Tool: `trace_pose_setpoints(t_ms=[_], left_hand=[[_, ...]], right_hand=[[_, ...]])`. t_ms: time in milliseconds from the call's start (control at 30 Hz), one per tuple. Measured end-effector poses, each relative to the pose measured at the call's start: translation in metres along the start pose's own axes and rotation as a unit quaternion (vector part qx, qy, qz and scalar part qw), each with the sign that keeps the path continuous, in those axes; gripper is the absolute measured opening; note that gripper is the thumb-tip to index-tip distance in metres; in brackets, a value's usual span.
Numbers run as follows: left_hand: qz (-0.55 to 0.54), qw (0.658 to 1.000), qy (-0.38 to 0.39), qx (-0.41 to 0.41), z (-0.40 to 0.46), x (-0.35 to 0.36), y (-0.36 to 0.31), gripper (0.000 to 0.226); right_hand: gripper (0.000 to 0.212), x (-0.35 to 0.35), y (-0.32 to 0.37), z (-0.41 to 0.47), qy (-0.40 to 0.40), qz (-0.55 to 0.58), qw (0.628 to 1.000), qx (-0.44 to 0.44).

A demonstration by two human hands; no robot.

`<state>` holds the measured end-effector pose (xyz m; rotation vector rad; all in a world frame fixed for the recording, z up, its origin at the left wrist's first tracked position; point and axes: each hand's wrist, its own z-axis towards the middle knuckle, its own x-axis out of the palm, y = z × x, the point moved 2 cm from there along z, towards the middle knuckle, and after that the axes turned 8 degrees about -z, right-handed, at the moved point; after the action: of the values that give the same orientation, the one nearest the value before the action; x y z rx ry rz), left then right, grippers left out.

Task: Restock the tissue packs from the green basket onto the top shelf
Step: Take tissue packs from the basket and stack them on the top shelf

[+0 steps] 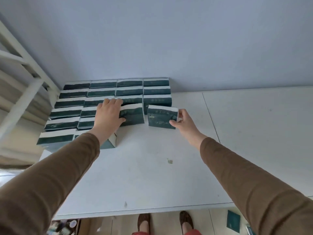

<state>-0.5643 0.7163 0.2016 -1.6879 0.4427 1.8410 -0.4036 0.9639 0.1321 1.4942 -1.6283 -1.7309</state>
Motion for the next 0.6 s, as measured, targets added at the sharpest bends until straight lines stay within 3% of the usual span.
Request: trace_pose_setpoints(t_ms=[133, 267, 433, 600], left_hand=[[0.018, 0.999, -0.006, 0.040, 0.008, 0.002, 0.013, 0.054], [0.010, 0.998, 0.002, 0.063, 0.013, 0.004, 0.017, 0.050], [0.037, 0.996, 0.007, 0.080, 0.010, -0.001, 0.011, 0.054], [-0.014, 0.987, -0.027, 0.159, -0.008, -0.004, -0.053, 0.060]], right_hand=[[0.048, 0.027, 0.010, 0.004, -0.074, 0.024, 0.997, 0.026], [0.033, 0.048, 0.015, -0.001, -0.157, 0.059, 0.984, 0.066], [0.036, 0.039, 0.018, -0.018, -0.137, 0.089, 0.984, 0.068], [0.044, -0.010, -0.004, -0.063, -0.128, -0.081, 0.988, 0.033]])
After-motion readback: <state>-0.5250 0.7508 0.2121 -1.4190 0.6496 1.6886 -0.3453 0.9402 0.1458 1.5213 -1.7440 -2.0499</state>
